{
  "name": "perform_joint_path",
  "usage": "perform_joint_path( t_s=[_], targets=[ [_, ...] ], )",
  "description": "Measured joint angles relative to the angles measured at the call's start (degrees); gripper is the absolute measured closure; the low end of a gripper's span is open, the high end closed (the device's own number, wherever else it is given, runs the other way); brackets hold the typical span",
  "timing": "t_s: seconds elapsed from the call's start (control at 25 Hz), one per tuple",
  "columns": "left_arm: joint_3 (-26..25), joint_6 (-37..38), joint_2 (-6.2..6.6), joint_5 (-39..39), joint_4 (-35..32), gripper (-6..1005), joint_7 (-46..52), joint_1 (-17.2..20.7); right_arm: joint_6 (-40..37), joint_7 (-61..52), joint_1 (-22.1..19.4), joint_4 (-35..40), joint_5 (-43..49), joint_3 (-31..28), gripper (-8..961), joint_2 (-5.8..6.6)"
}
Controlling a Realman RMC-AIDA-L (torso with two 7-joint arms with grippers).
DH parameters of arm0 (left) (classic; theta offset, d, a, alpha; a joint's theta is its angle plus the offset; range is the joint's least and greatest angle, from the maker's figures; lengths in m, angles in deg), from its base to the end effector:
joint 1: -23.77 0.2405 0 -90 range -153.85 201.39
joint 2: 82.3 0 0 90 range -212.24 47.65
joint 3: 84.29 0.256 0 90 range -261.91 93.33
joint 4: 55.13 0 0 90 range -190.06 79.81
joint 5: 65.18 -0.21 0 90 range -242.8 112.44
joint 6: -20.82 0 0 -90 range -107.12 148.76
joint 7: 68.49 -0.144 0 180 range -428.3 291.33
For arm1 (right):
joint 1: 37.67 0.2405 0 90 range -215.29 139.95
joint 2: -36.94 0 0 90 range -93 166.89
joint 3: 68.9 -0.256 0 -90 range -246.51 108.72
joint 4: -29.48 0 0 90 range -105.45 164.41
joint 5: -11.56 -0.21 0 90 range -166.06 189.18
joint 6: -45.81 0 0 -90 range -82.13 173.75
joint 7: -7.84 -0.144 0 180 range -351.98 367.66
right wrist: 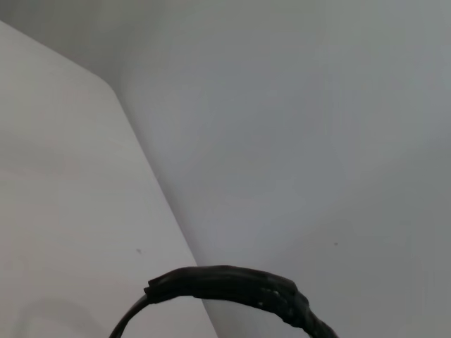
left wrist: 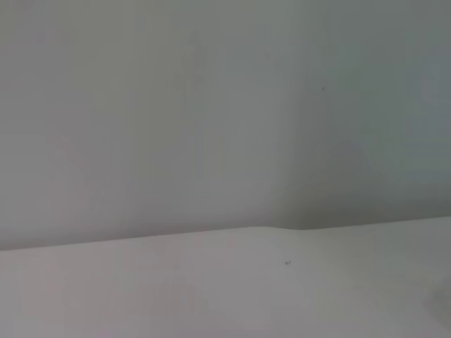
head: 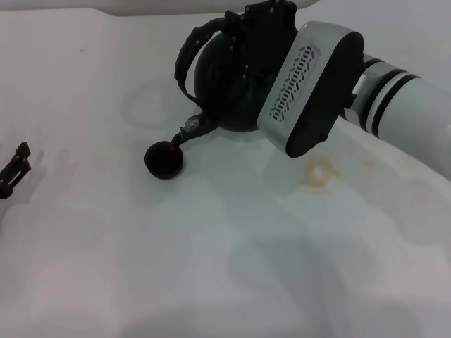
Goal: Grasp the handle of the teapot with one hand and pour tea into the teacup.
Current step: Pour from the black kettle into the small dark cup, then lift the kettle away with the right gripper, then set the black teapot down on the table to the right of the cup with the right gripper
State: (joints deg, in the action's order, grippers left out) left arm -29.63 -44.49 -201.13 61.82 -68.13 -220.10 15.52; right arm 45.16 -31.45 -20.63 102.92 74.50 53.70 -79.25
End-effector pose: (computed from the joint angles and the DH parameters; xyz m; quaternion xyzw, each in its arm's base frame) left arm -0.4073 0.2335 -0.0063 -0.7607 -0.3006 -0.2097 0.5358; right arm 0.1443 0.3426 -0.0819 -0.8818 -0.1419 0.0511 0.4469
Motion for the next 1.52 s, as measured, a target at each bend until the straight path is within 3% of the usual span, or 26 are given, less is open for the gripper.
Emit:
perform_joint_path(
  t_s=[1.24, 1.52],
  targets=[
    [0.0, 0.01, 0.1, 0.0, 0.0, 198, 0.0, -0.02, -4.06, -3.53, -0.49, -0.33, -1.0, -2.56, 843, 0.07],
    [0.0, 0.0, 0.09, 0.0, 0.0, 200, 0.0, -0.01, -8.72, -7.38, -1.1, -0.39, -5.35, -6.8, 841, 0.3]
  ],
)
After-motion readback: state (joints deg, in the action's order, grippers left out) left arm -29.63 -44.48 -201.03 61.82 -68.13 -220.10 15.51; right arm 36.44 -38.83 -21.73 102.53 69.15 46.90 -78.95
